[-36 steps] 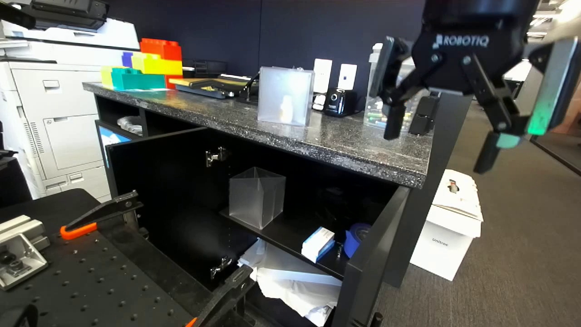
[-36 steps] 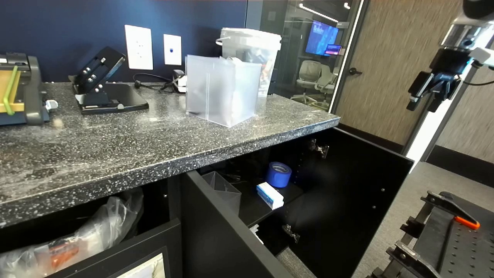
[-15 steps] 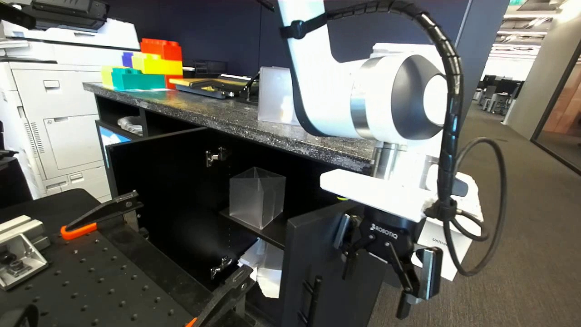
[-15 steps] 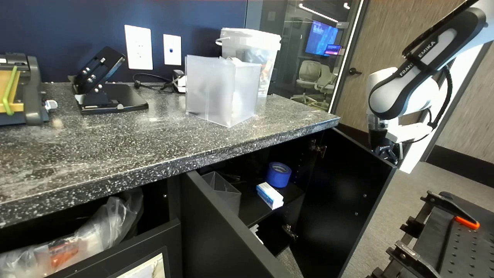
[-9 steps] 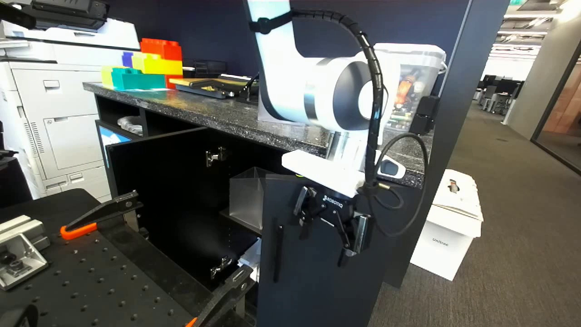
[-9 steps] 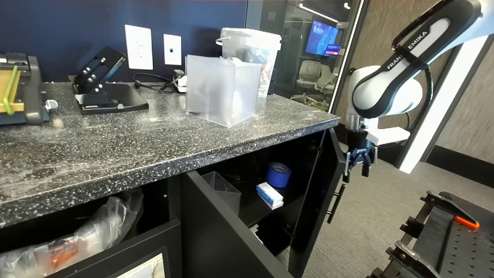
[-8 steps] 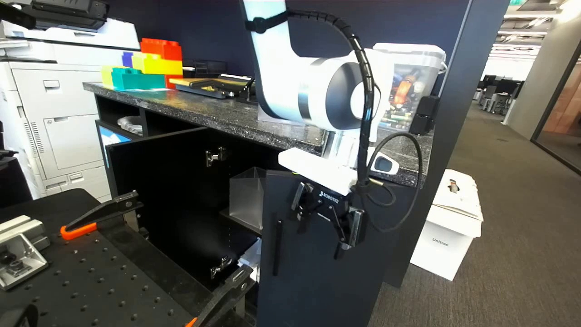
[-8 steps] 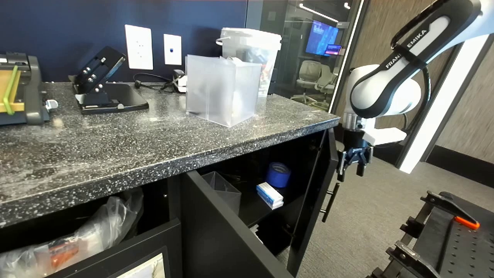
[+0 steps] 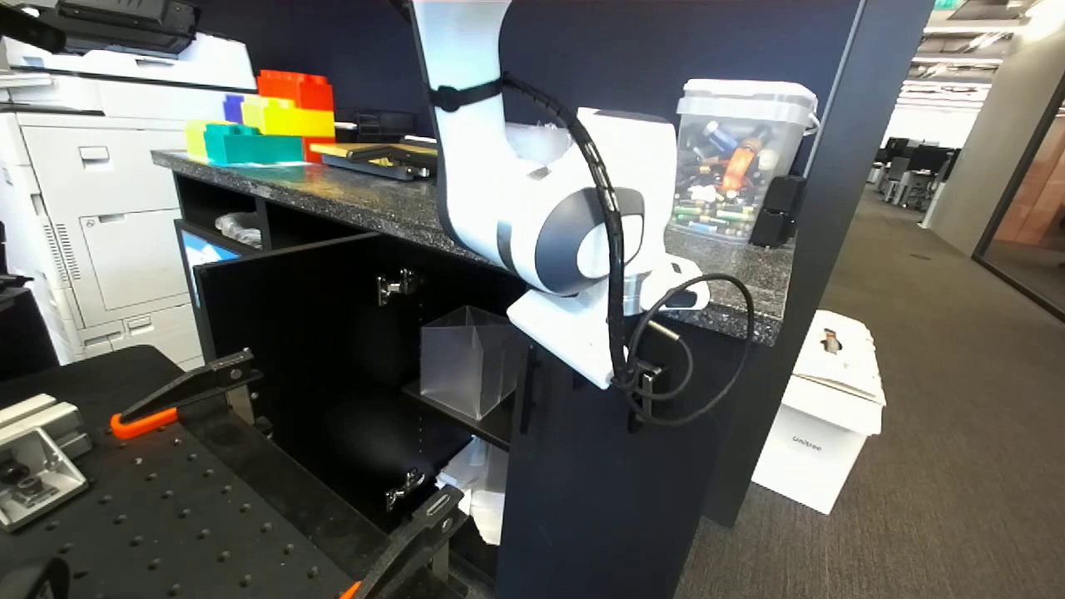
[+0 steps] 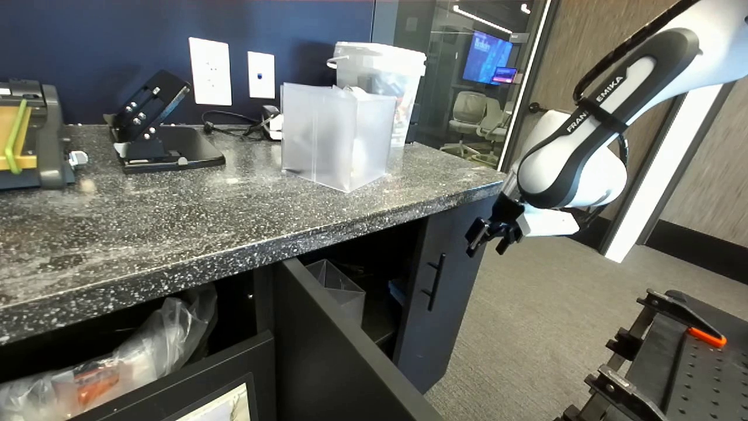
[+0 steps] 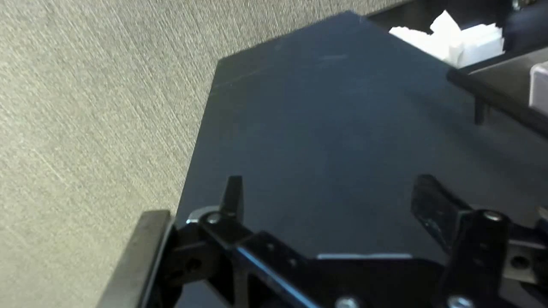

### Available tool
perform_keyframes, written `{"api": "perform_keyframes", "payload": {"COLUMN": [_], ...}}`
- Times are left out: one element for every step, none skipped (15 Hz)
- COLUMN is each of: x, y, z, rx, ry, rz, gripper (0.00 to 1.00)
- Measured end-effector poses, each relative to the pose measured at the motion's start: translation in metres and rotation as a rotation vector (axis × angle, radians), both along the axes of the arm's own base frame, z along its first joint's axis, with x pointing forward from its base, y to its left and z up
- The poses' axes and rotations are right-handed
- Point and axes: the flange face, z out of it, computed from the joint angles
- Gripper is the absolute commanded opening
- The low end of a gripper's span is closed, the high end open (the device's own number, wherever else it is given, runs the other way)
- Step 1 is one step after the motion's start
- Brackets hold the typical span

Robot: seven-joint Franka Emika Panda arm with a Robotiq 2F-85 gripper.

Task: Close the right cabinet door

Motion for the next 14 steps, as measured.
{"api": "perform_keyframes", "payload": {"x": [0.002, 0.003, 0.004, 0.003, 0.001, -0.004, -0.013, -0.026, -0.042, -0.059, -0.077, -0.094, -0.11, -0.121], "y": [-0.001, -0.002, -0.002, -0.001, 0.0, 0.001, 0.001, -0.003, -0.01, -0.02, -0.032, -0.045, -0.058, -0.069], "z": [-0.006, -0.011, -0.015, -0.018, -0.022, -0.026, -0.03, -0.034, -0.034, -0.031, -0.026, -0.019, -0.009, 0.003], "rx": [-0.008, -0.014, -0.019, -0.022, -0.023, -0.022, -0.018, -0.012, -0.008, -0.003, 0.002, 0.013, 0.026, 0.035], "ry": [-0.036, -0.068, -0.095, -0.109, -0.106, -0.085, -0.046, 0.003, 0.052, 0.101, 0.152, 0.206, 0.263, 0.298], "rz": [-0.005, -0.01, -0.011, -0.011, -0.002, 0.019, 0.049, 0.078, 0.104, 0.131, 0.158, 0.176, 0.194, 0.202], "gripper": [1.0, 1.0, 1.0, 1.0, 1.0, 1.0, 1.0, 1.0, 1.0, 1.0, 1.0, 1.0, 1.0, 1.0]}}
